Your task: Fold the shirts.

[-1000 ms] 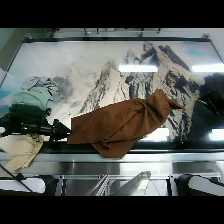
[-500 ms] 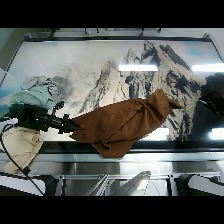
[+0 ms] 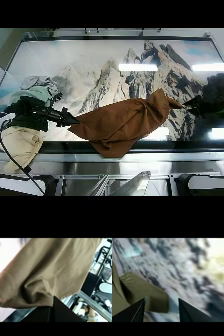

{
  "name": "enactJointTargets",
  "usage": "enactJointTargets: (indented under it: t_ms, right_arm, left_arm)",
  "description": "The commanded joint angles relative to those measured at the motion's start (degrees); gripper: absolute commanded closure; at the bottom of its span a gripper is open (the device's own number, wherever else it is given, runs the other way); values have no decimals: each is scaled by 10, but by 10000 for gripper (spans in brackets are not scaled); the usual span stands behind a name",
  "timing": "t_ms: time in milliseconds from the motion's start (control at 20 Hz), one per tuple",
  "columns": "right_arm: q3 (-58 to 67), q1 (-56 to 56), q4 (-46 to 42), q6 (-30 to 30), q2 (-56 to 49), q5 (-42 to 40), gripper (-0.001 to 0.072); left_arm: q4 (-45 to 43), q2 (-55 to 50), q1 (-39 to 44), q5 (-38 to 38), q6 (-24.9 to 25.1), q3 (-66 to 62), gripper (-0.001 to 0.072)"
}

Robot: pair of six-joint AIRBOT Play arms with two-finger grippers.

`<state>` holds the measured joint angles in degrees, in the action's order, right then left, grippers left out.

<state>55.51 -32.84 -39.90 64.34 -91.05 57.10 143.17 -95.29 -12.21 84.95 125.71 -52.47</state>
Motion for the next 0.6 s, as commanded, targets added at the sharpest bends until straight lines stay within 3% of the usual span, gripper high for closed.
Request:
enactJointTargets:
  t_ms: [0,150,350,550]
  right_arm:
    - [5,58,63,0,-55,-19,271]
    - [27,88,110,-14,-64,-12,676]
    - [88,73,158,-68,20,79,696]
    - [175,-12,285,-168,232,89,696]
  left_arm:
    - [3,5,0,5,-2,-4,692]
    - [4,5,0,6,-2,-5,692]
    - [35,36,-1,68,-2,-89,693]
    - [112,184,-45,94,-2,-287,692]
